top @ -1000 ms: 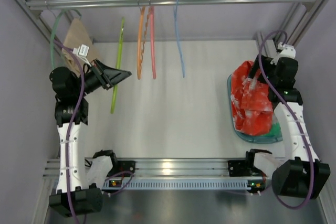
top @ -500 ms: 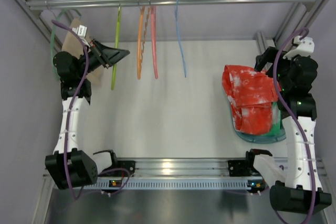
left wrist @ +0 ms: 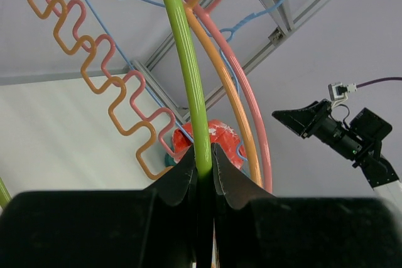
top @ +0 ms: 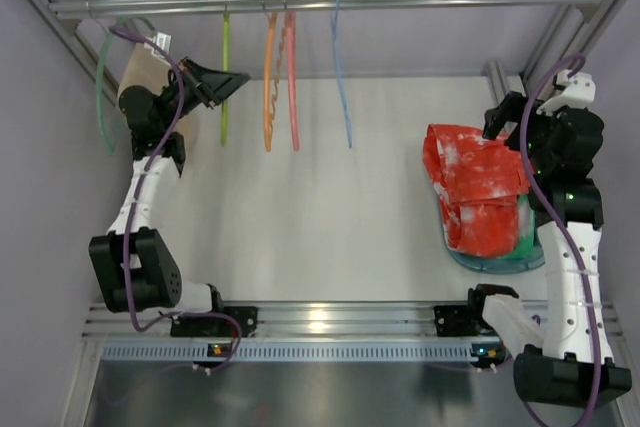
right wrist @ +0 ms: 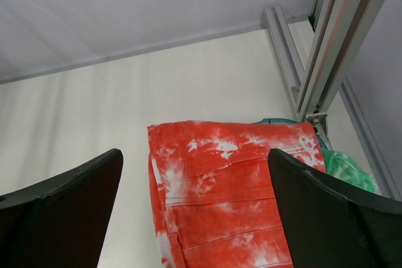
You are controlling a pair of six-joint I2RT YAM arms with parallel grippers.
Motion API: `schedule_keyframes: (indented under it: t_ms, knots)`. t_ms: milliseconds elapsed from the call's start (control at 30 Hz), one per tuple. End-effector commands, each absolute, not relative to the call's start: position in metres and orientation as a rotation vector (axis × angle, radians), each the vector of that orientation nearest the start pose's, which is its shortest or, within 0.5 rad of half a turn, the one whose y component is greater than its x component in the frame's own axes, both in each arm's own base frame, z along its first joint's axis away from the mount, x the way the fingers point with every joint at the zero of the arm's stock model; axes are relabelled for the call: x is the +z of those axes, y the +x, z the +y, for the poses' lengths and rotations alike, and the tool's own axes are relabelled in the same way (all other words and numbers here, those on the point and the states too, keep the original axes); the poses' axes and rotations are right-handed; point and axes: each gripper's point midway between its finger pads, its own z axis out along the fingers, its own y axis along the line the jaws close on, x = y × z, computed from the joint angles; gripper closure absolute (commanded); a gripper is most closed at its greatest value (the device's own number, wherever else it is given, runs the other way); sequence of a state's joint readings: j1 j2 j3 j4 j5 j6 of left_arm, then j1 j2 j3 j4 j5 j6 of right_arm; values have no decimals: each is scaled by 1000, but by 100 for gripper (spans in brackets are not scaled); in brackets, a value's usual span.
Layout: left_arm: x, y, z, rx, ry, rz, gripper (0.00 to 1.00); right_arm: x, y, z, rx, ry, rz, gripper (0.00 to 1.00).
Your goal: Remove the trousers from the hanger
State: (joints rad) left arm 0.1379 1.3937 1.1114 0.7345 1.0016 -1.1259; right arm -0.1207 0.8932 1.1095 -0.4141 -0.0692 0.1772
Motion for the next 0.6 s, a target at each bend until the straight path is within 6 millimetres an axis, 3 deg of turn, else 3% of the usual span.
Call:
schedule_keyframes:
  t_ms: [0, 333, 567]
  knots:
    - [439, 381, -116, -1342, 184, 1334, 100, 365, 316, -17, 116, 200, 1699, 1]
    - [418, 400, -119, -1464, 26, 1395, 100, 363, 317, -15, 129, 204, 1702, 1]
    - [395, 399, -119, -1508, -75, 1438, 100, 361, 314, -15, 126, 201, 1701, 1]
